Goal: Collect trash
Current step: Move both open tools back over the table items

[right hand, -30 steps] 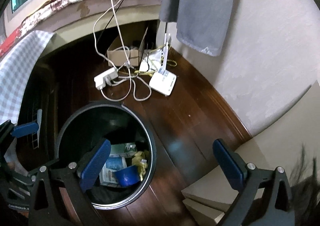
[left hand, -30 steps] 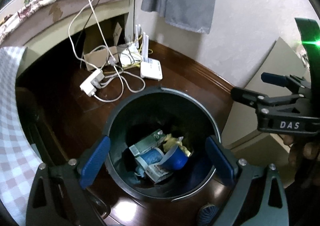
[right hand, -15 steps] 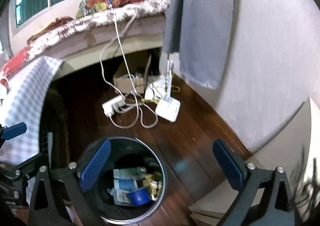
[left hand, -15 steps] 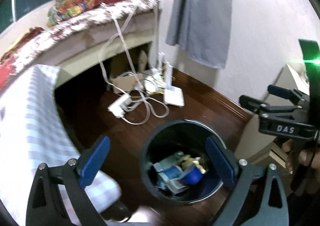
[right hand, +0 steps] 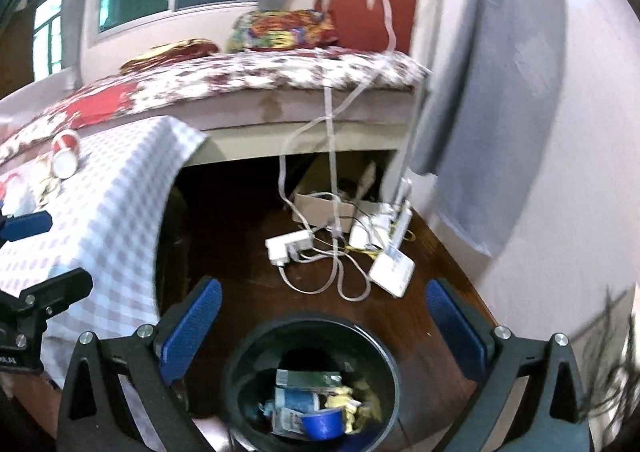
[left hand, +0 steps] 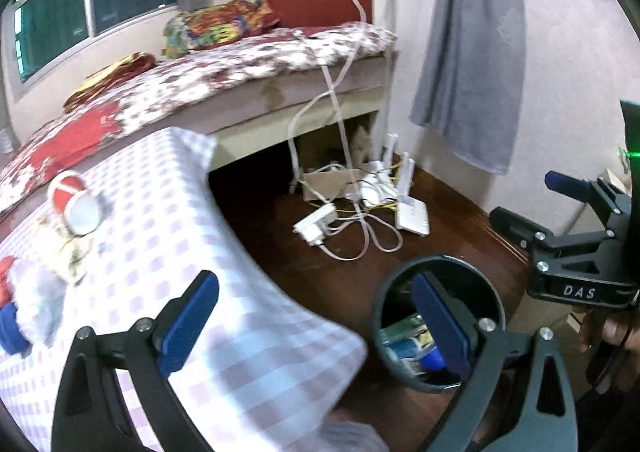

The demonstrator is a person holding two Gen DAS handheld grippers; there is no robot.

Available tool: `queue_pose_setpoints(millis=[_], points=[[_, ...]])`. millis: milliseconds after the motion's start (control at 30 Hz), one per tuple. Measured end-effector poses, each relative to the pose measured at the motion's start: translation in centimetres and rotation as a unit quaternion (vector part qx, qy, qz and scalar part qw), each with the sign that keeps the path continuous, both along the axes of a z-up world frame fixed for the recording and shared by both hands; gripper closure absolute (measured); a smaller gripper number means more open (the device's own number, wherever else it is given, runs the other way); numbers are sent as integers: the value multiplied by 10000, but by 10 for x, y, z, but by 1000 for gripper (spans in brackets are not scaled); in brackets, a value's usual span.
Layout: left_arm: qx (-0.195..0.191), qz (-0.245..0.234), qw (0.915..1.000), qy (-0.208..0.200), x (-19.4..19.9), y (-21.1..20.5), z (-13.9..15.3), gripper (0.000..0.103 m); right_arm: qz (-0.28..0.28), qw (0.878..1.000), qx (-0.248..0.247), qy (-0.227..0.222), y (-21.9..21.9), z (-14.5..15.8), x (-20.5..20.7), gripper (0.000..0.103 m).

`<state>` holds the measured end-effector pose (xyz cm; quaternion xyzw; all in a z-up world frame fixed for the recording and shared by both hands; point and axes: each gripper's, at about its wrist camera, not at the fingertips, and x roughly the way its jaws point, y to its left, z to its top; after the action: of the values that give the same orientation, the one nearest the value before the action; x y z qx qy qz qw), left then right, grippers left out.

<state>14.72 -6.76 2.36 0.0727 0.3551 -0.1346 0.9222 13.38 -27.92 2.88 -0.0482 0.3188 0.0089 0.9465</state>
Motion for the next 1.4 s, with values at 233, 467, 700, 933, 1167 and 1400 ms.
queue_pose_setpoints(millis=[233,467,700,933,1167,1400], points=[[-71,453,9989,39,-5,45,-2,5,404,9990,94,-150,41,14,6,0],[-185,890,9958,-124,-15,90,5,5,917,9951,224,-289,92,27,16,0],[-277,1523,9876,-260,-29,156,9,5,1343,9901,284,-287,142,26,20,0],[-269,2190,9748,-323,-45,218,5,6,1898,9808,437,-6,203,21,25,0],[-289,2751,9605,-315,-55,276,-3,6,2523,9670,317,178,270,24,23,0],[-345,2979,9536,-262,-50,317,-9,13,3129,9488,384,207,325,24,20,0]])
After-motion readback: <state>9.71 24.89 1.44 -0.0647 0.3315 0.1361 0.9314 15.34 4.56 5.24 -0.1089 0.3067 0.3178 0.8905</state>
